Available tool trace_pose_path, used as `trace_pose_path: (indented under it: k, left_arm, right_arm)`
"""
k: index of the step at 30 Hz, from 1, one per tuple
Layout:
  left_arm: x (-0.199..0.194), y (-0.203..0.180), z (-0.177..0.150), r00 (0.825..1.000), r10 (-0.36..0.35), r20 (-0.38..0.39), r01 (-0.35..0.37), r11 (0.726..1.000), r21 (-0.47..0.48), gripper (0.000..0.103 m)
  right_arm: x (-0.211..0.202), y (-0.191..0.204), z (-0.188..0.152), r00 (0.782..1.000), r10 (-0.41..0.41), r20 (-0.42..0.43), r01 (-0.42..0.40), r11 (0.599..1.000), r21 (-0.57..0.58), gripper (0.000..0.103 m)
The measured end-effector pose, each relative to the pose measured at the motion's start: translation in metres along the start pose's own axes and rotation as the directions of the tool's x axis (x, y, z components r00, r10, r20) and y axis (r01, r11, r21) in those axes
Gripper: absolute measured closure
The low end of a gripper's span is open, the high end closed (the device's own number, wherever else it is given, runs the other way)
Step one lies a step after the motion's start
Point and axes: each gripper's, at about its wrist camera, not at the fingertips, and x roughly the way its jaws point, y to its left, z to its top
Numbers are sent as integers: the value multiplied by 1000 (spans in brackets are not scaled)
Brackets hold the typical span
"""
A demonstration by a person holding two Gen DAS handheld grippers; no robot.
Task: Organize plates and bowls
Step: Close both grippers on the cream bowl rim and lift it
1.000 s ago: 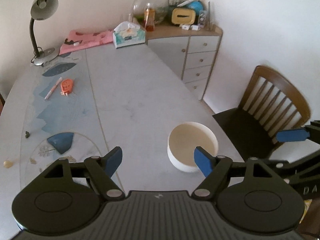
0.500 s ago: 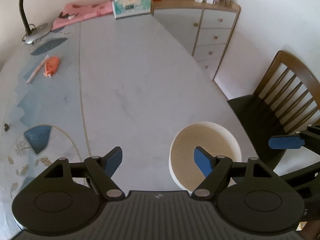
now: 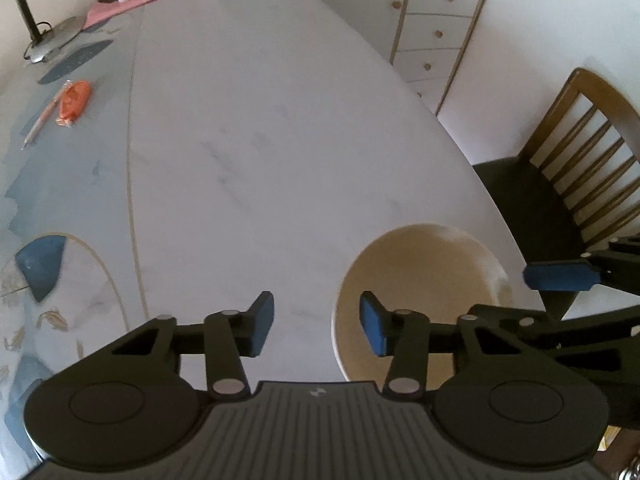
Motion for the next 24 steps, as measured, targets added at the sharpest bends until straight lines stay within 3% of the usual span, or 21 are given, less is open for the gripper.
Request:
trace_pose_path:
  k: [5, 7, 12, 18, 24]
  left_arm:
    - [4, -2, -1, 1000, 0, -19, 0, 1000, 15, 72]
    - [4, -2, -1, 1000, 2, -22, -1, 1000, 22, 82]
    - [5, 0, 1, 999, -6, -39, 6, 1000, 3, 91]
    - [2, -2, -1, 999, -16, -48, 16, 1000, 7, 97]
    - [-8, -7, -8, 999, -17, -41, 19, 999, 34, 99]
  right_arm:
    - [5, -1, 1, 1000, 3, -10, -3, 1000, 6, 64]
    - [4, -1, 1, 1000, 3, -10, -3, 1000, 8, 67]
    - [5, -2, 1, 1000, 2, -10, -2, 1000, 21, 81]
    - [5, 1, 0, 1000, 13, -17, -12, 999, 42, 96]
    - [-4, 8, -4, 1000, -9, 2, 9, 999, 42, 97]
